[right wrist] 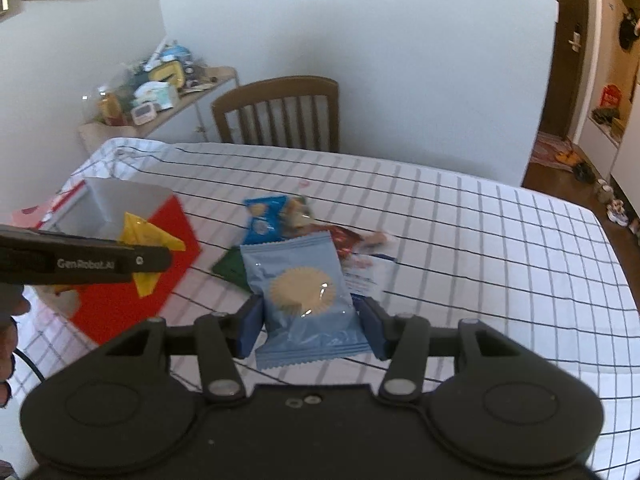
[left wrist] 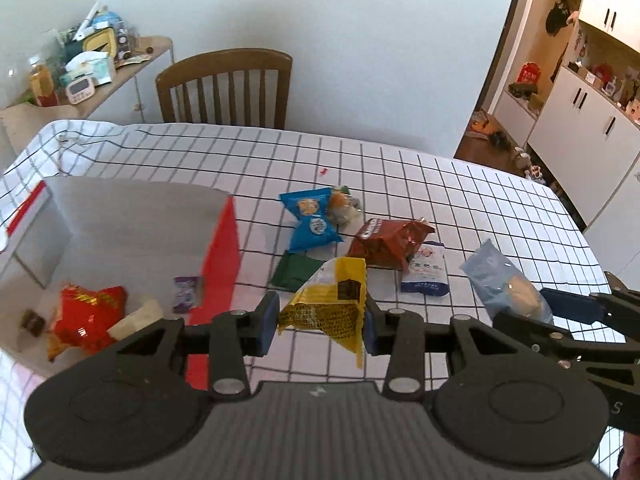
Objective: Organize snacks
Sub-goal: 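Carry the yellow snack and light blue pack over the red box with both tools, then open both tools to drop the two snacks into the box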
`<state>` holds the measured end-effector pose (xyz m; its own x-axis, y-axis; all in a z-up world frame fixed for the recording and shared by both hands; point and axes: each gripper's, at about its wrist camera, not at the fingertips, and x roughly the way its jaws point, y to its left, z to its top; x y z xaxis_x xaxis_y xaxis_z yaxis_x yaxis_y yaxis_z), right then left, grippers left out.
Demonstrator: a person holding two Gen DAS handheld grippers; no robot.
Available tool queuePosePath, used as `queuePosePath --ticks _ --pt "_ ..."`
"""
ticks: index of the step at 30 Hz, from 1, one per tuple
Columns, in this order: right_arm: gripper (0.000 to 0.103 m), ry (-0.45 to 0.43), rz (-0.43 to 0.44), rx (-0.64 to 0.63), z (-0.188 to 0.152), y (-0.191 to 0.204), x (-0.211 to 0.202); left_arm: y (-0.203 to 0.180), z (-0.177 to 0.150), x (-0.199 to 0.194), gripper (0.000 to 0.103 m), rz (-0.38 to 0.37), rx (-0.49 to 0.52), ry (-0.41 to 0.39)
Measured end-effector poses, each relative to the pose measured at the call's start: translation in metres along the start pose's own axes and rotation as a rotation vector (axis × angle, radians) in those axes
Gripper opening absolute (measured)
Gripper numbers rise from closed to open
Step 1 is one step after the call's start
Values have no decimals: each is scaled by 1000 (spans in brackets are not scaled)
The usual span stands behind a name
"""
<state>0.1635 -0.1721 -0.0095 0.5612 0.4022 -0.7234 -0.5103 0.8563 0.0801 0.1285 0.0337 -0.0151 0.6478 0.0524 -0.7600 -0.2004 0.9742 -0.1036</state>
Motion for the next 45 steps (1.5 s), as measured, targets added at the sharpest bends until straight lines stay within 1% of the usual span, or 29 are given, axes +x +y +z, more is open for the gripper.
queuePosePath --ticks 6,13,19,23,32,34,45 --pt "51 -14 43 -33 8 42 -4 28 -4 -25 40 12 -18 -22" --pt "51 -18 90 -87 17 97 2 77 -9 -46 40 43 -54 -42" --pt "51 -15 115 -128 24 141 12 124 -8 -53 40 76 -82 -48" --pt "51 -8 116 -144 27 163 21 152 -9 -54 40 91 -95 -44" --pt "51 22 95 -166 32 201 52 204 -7 -39 40 110 -101 -15" --pt "51 31 77 -175 34 210 62 215 -5 -33 40 114 -99 -6" --pt "51 98 41 -230 41 245 114 260 7 9 41 153 -96 69"
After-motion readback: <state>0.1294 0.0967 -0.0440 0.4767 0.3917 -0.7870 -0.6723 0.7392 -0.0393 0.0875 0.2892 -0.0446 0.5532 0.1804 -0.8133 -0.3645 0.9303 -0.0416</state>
